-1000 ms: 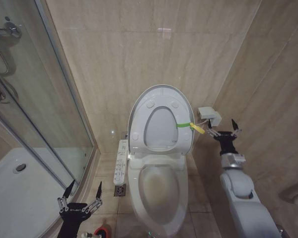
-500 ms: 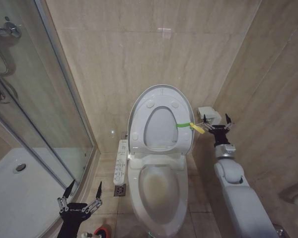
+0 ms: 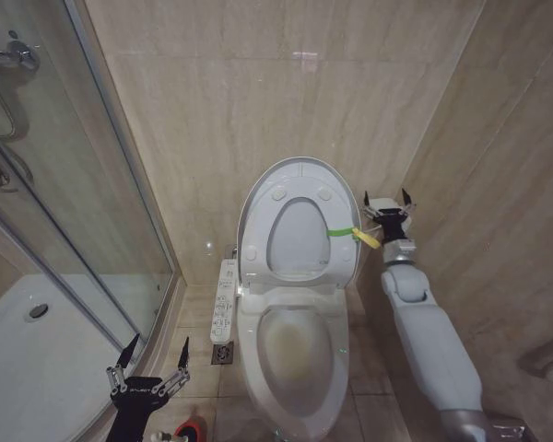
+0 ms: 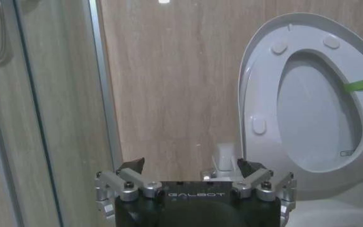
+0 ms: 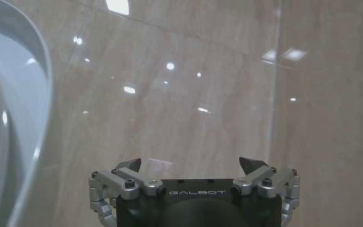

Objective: Open the toilet lid, clean the toilet bowl with a toilet brush, close the toilet lid, and flush.

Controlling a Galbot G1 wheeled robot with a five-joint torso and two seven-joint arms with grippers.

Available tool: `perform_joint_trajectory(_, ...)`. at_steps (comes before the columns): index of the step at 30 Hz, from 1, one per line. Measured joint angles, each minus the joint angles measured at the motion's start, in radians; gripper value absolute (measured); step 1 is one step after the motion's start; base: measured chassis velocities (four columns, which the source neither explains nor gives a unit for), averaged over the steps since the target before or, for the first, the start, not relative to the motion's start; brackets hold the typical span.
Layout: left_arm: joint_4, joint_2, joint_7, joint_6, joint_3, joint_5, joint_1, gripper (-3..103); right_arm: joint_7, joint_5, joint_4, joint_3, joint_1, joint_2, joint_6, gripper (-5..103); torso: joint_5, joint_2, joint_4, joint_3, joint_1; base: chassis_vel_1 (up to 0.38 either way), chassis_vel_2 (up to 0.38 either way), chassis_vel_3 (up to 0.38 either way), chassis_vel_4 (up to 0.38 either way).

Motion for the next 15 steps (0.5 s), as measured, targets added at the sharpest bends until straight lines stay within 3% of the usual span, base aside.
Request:
perform_joint_trajectory(9, 0.000, 0.000, 0.000, 0.000, 0.000, 0.000, 0.000, 99, 0.000, 0.016, -0.008, -0.044, 0.024, 0.019, -0.007, 100, 0.0000, 0.000, -0.0004, 0.000, 0.000, 0.000, 0.000, 0.000, 0.000)
perform_joint_trajectory(15, 0.000, 0.000, 0.000, 0.000, 0.000, 0.000, 0.000, 99, 0.000, 0.050, 0.070, -0.056, -0.046, 0.008, -0.034, 100, 0.0003, 0.000, 0.0001, 0.000, 0.000, 0.000, 0.000, 0.000, 0.000)
